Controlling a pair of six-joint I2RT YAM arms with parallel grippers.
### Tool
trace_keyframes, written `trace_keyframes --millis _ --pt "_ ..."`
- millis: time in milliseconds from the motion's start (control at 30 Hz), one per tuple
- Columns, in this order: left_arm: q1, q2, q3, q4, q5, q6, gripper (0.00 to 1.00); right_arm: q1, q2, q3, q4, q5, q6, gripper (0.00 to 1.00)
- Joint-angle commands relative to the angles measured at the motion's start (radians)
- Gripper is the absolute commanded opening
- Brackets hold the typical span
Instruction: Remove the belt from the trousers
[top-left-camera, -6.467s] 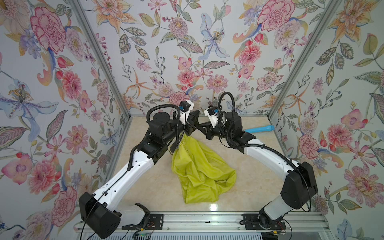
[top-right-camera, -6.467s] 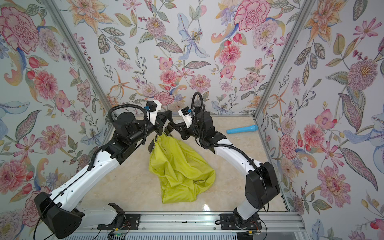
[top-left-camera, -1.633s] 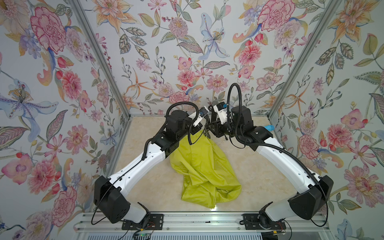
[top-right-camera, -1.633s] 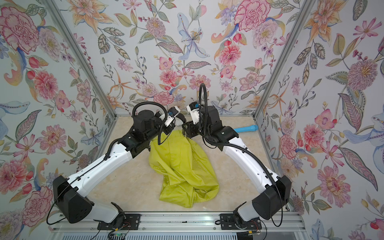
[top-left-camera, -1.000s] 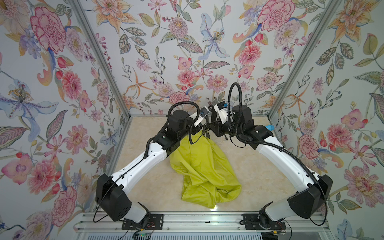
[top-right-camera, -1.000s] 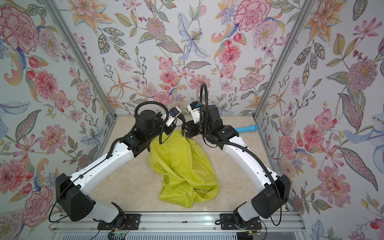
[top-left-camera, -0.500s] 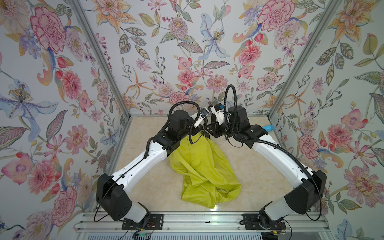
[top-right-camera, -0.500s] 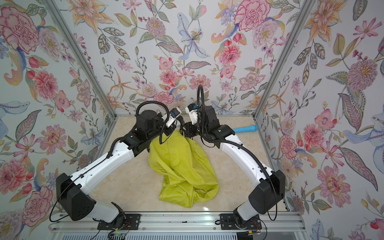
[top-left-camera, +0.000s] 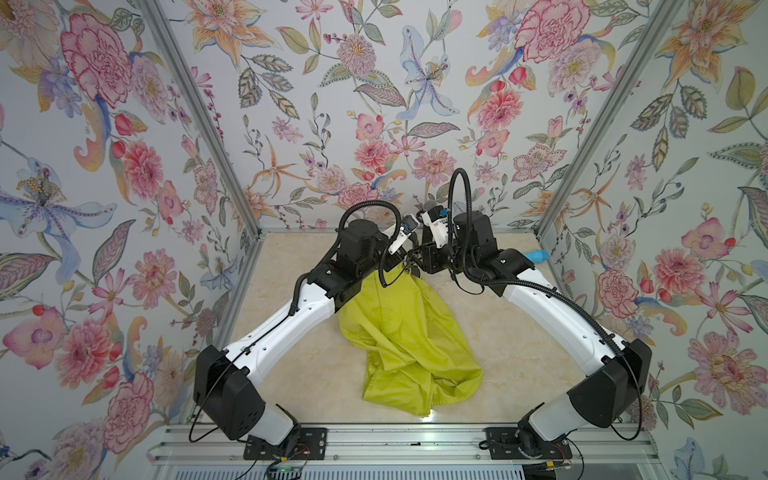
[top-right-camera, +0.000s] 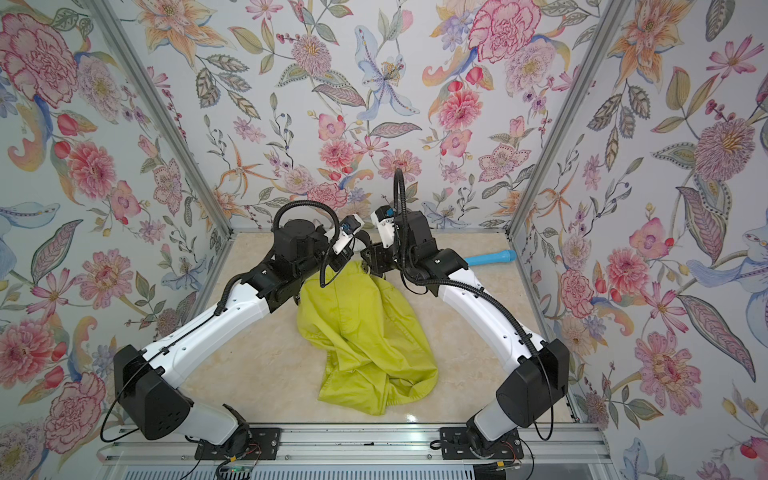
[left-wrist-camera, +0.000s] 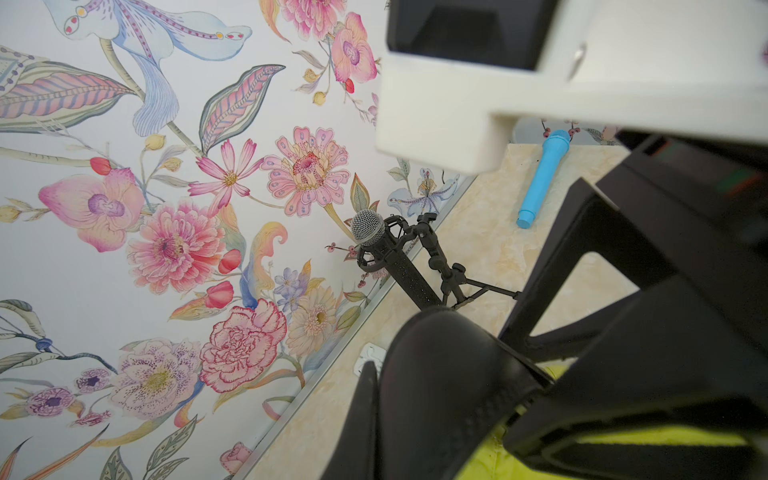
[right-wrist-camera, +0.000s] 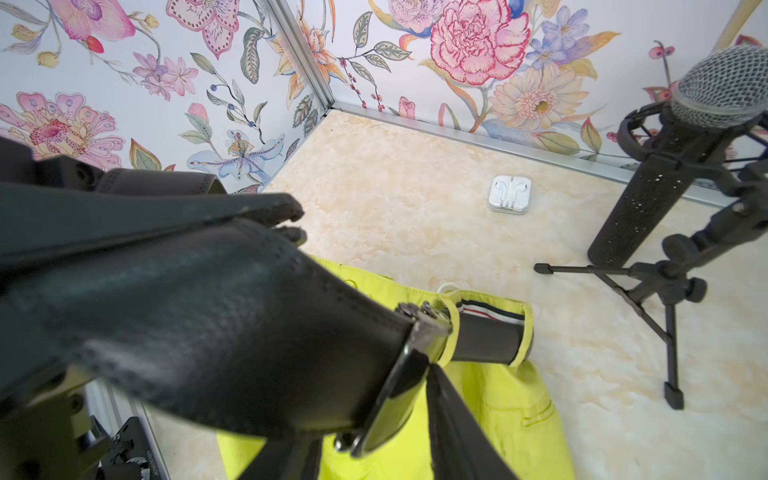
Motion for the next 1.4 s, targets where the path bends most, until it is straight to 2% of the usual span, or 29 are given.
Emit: trace_keyframes --millis 0,100,300,500,600,800,1167,1367 --pt "-0.009 0.003 0.041 0.029 0.036 -0.03 0.0 0.008 -0.021 0.019 0.007 0.028 -0.012 0.29" --pt "-0.008 0.001 0.039 0.028 0.033 -0.029 0.0 0.008 -0.017 0.021 0.008 0.018 -0.01 0.24" --pt "-0.008 0.009 0.043 0.018 0.027 -0.027 0.0 0.008 -0.029 0.024 0.007 0.009 -0.007 0.39" --pt "-0.008 0.016 0.036 0.012 0.025 -0.028 0.0 -0.016 -0.05 0.021 0.006 0.016 -0.004 0.39" --pt "-0.008 0.019 0.034 0.006 0.024 -0.029 0.0 -0.026 -0.049 0.019 0.003 0.012 0.001 0.36" --pt "-0.01 0.015 0.037 -0.001 0.024 -0.03 0.0 -0.026 -0.036 0.014 -0.002 -0.013 0.01 0.21" --pt "-0.009 0.009 0.049 -0.002 0.05 -0.045 0.0 -0.021 -0.01 0.008 -0.008 -0.004 0.006 0.1" --pt "-0.013 0.0 0.047 0.015 0.085 -0.071 0.0 -0.016 0.013 0.011 -0.008 0.004 0.006 0.09"
